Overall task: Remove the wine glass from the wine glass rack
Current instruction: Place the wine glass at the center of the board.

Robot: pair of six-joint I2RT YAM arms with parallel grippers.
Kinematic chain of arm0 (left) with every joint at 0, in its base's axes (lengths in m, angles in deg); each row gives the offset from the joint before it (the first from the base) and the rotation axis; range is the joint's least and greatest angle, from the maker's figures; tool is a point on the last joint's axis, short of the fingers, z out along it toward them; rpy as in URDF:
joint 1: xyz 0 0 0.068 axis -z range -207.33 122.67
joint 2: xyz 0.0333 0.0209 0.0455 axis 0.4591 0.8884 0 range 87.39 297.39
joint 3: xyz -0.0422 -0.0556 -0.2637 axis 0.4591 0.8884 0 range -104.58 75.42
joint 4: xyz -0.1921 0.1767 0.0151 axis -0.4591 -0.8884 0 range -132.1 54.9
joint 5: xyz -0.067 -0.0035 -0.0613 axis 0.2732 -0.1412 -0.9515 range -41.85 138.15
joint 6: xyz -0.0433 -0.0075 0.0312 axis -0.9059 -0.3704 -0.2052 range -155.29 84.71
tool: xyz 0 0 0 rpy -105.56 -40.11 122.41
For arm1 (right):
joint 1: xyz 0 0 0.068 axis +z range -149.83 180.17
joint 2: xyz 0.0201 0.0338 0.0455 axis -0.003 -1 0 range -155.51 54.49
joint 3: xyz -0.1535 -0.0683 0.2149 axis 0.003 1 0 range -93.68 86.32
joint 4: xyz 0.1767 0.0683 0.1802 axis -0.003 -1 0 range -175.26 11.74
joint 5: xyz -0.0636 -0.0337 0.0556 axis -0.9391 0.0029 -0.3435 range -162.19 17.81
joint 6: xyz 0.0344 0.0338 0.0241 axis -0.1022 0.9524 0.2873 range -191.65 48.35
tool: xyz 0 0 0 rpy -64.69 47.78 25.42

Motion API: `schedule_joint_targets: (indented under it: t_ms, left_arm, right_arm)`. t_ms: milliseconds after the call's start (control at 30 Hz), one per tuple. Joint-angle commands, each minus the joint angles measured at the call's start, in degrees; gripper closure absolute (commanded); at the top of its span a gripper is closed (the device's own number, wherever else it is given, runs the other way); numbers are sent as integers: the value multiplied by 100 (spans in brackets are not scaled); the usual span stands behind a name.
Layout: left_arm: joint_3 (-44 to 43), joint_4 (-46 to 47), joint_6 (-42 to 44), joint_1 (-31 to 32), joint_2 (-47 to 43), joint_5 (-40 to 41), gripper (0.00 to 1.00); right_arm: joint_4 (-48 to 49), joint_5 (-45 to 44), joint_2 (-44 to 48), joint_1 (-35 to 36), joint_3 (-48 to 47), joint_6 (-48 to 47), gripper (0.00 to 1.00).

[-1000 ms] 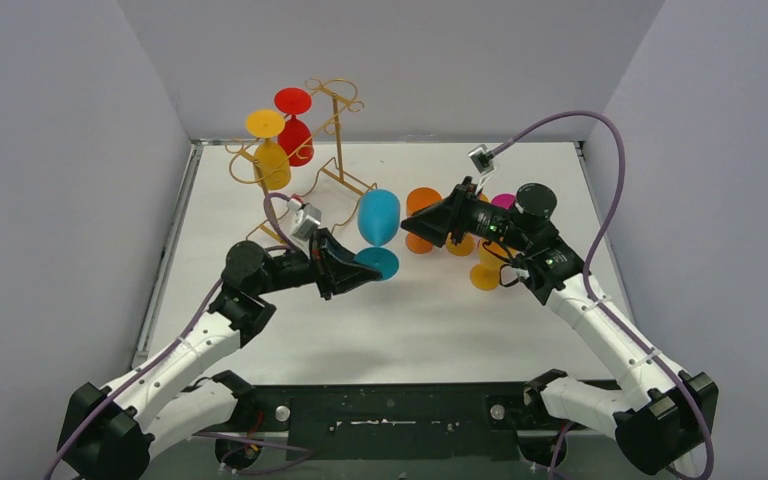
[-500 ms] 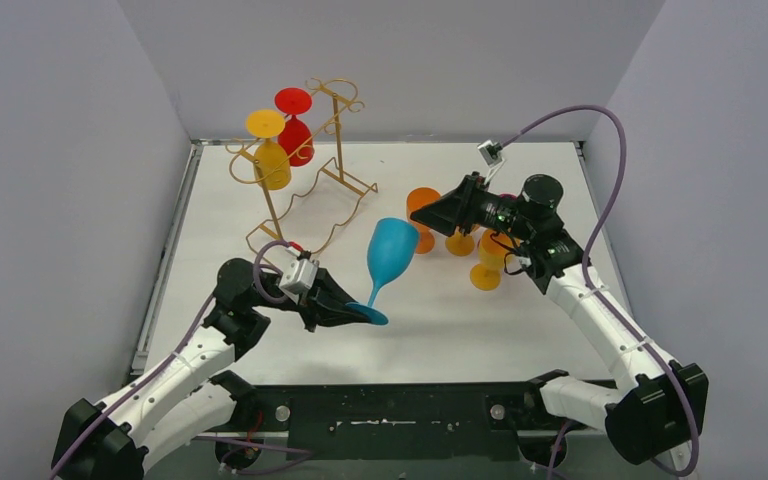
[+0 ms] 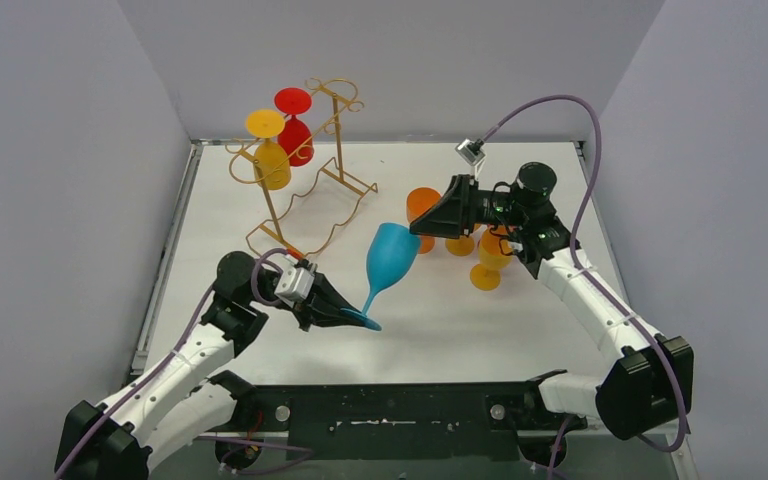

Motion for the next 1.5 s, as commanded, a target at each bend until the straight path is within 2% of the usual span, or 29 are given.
schedule_joint_targets:
  t_ms: [0,300,433,700,933,1167,1467]
  left_arm:
    - [-466,-601,646,-203,123,-556,100]
    - [-601,-688,773,-360,238,-819,100]
    - [-648,-753,781,-360,286,-989,100]
    - [-668,-856,807,-437,265,-1142,100]
    - [-695,-886,832,-465,294,-1156,100]
    - [-672,-923,878,-474,307,-1097,100]
    - [-696,-976,886,-512,265,-919,100]
  right_arm:
    - [834,730,-71,72,-241,568,44]
    - [934,976,-249,500,-352,612,54]
    - [983,1009,-302,527,-395,626,61]
    - [1122,1168,-395,521,-467,817,66]
    - [1245,1196,-397,557,-453,953,81]
    - [1392,1113,-406,624,-382,1061,100]
    - [1485,1087,-409,638,-341,1084,100]
